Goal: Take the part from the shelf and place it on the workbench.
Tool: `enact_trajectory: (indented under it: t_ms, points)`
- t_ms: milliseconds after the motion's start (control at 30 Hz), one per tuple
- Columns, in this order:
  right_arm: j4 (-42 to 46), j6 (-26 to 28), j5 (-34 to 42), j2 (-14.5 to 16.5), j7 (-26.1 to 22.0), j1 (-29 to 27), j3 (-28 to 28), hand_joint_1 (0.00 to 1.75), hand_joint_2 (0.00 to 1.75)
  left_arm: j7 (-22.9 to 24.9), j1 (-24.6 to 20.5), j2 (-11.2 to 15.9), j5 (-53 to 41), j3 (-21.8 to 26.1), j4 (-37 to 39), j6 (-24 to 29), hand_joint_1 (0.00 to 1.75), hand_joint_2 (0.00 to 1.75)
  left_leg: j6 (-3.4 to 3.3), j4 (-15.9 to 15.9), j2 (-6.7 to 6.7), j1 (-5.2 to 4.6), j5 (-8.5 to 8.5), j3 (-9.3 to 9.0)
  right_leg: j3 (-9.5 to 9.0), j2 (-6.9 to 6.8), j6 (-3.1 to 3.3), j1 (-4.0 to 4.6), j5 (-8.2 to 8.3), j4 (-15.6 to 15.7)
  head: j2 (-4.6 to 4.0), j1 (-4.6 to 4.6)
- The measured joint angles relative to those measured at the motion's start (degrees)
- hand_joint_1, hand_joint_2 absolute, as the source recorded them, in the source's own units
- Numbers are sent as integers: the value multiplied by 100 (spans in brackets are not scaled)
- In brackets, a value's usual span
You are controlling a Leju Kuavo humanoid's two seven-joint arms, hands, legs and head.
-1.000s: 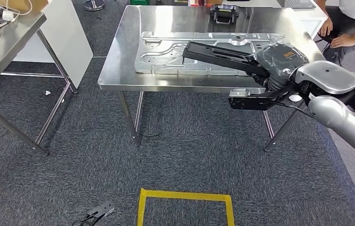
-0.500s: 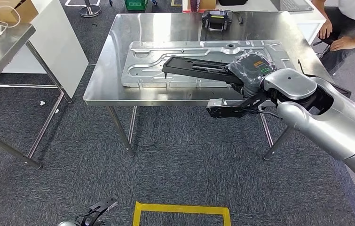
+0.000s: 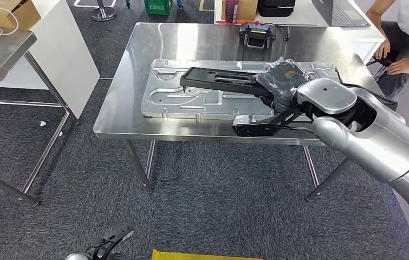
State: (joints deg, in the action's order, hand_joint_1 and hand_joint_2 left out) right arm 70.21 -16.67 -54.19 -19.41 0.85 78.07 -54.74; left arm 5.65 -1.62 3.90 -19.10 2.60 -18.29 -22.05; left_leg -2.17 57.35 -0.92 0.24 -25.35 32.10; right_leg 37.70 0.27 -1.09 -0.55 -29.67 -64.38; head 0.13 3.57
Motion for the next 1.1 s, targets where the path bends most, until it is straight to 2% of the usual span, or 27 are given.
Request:
enact_trajectory:
  t_ms: [33, 67, 100, 200, 233, 267, 333, 367, 400, 433, 467, 533, 567, 600, 667, 700, 733, 800, 867, 900, 933, 967, 1000, 1033, 1067, 1100]
  points:
    - [-9, -12, -21, 4, -10, 14, -11, 175, 175, 6, -4, -2, 1, 0, 0, -4, 0, 175, 29, 5, -14, -7, -62, -57, -68, -5, 32, 11, 285, 303, 0, -6]
    - [-15, -28, -49, 16, -17, 30, -25, 175, 175, 14, -9, 0, 3, 0, 0, -8, 0, 175, 63, 1, -21, -14, -113, -91, -122, -5, 71, 23, 480, 487, 0, -9]
    - [-19, -48, -84, 42, -14, 42, -41, 175, 175, 20, -14, 2, 7, 0, 0, -13, 0, 175, 100, 18, -27, -21, -137, -115, -144, 1, 115, 31, 557, 558, 0, -12]
    - [-20, -85, -190, 152, 60, 58, -95, 175, 175, 23, -18, 24, 31, 0, 0, -27, 0, 175, 202, 127, -11, -19, -170, -110, -250, 23, 248, 14, 539, 608, 1, -15]
    - [-22, -88, -209, 190, 84, 62, -113, 175, 175, 21, -21, 32, 37, 0, 0, -33, 0, 175, 232, 294, 6, -13, -198, -17, -299, 24, 288, 8, 524, 616, 1, -14]
    - [-23, -89, -220, 233, 97, 67, -129, 175, 175, 20, -25, 40, 39, 0, 0, -39, 0, 175, 260, 573, 24, -4, -254, 150, -347, 27, 318, 4, 498, 623, 1, -11]
    - [-26, -91, -230, 307, 100, 57, -160, 175, 175, 20, -29, 39, 39, 0, 1, -47, 0, 175, 303, 1285, 47, 6, -463, 649, -432, 37, 349, 12, 413, 626, 0, -8]
    - [-27, -91, -246, 344, 102, 37, -182, 175, 175, 20, -27, 40, 38, 0, 1, -51, 0, 175, 312, 1528, 49, 8, -587, 876, -487, 39, 351, 18, 359, 626, 0, -8]
    - [-31, -90, -274, 385, 110, 9, -210, 175, 175, 20, -23, 43, 36, 0, 3, -56, 0, 175, 312, 1606, 50, 8, -657, 1030, -555, 41, 352, 25, 298, 626, 0, -8]
    - [-36, -88, -310, 441, 125, -23, -243, 175, 175, 19, -21, 48, 30, 0, 8, -61, 0, 175, 298, 1488, 51, 4, -622, 1089, -636, 41, 353, 35, 232, 626, 0, -8]
    - [-42, -85, -346, 502, 142, -57, -272, 175, 175, 15, -21, 54, 24, 0, 13, -63, 0, 175, 263, 1207, 51, -5, -451, 1067, -723, 42, 352, 50, 163, 627, 0, -8]
    - [-58, -72, -406, 625, 186, -137, -322, 175, 175, 7, -20, 81, 14, 0, 39, -60, 0, 175, 143, 462, 43, -52, 214, 938, -877, 50, 342, 78, 22, 629, 0, -14]
    - [-64, -65, -426, 679, 207, -179, -344, 175, 175, 3, -20, 96, 13, -1, 54, -57, 0, 175, 84, 201, 41, -76, 474, 871, -930, 64, 321, 87, -42, 637, 0, -13]
    - [-68, -57, -440, 727, 226, -224, -364, 175, 175, 2, -20, 109, 11, -1, 69, -50, 0, 175, 40, 43, 42, -99, 632, 819, -983, 74, 296, 90, -88, 640, 0, -10]
    - [-67, -45, -450, 791, 252, -282, -386, 175, 175, 2, -36, 120, 5, -2, 86, -29, 0, 175, -10, -35, 48, -103, 604, 696, -1049, 76, 238, 96, -103, 611, 0, -2]
    - [-64, -35, -456, 803, 262, -298, -385, 175, 175, 2, -48, 121, 2, -2, 90, -14, 0, 175, -31, -75, 47, -93, 580, 623, -1020, 64, 216, 96, -59, 484, 0, -7]
    - [-62, -18, -464, 807, 268, -300, -381, 175, 175, 1, -64, 122, 1, -2, 93, 0, 0, 175, -54, -105, 42, -78, 549, 548, -901, 53, 192, 93, -13, 258, 0, -16]
    - [-64, 20, -482, 802, 275, -322, -374, 175, 175, 1, -80, 122, 0, -2, 100, 20, 0, 175, -80, -147, 39, -53, 455, 411, -444, 40, 133, 68, -65, -430, 0, -28]
    - [-71, 40, -486, 791, 271, -397, -373, 175, 175, 1, -83, 121, 1, -2, 111, 26, 0, 175, -78, -145, 40, -42, 323, 279, 54, 30, 75, 36, -419, -946, 0, -29]
    - [-75, 41, -486, 782, 270, -442, -373, 175, 175, 1, -83, 120, 1, -2, 118, 26, 0, 175, -70, -139, 38, -38, 249, 201, 223, 24, 59, 23, -595, -1005, 0, -29]
    - [-80, 43, -486, 772, 269, -477, -373, 175, 175, 1, -82, 120, 1, -2, 125, 26, 0, 175, -60, -129, 33, -33, 169, 114, 321, 16, 50, 15, -671, -911, 0, -30]
    - [-85, 44, -486, 759, 269, -497, -373, 175, 175, 1, -82, 120, 1, -2, 132, 25, 0, 175, -48, -116, 27, -30, 85, 23, 351, 10, 51, 12, -579, -670, 0, -30]
    - [-90, 45, -486, 747, 269, -506, -372, 175, 175, 1, -82, 120, 0, -2, 138, 24, 0, 175, -35, -106, 21, -28, -2, -56, 336, 5, 62, 14, -278, -322, 0, -31]
    - [-101, 48, -486, 731, 269, -510, -372, 175, 175, 1, -86, 120, -1, -2, 148, 22, 0, 175, -17, -78, 15, -33, -89, -135, 315, 4, 79, 26, 145, 68, 0, -33]
    - [-112, 51, -486, 714, 269, -516, -371, 175, 175, 2, -91, 120, -2, -2, 158, 20, 0, 175, 10, -58, 3, -41, -171, -190, 280, 5, 109, 39, 515, 353, 0, -33]
    - [-122, 55, -486, 700, 269, -522, -370, 175, 175, 2, -98, 121, -4, -2, 168, 18, 0, 175, 43, -46, -8, -49, -248, -230, 254, 8, 144, 56, 795, 528, 0, -31]
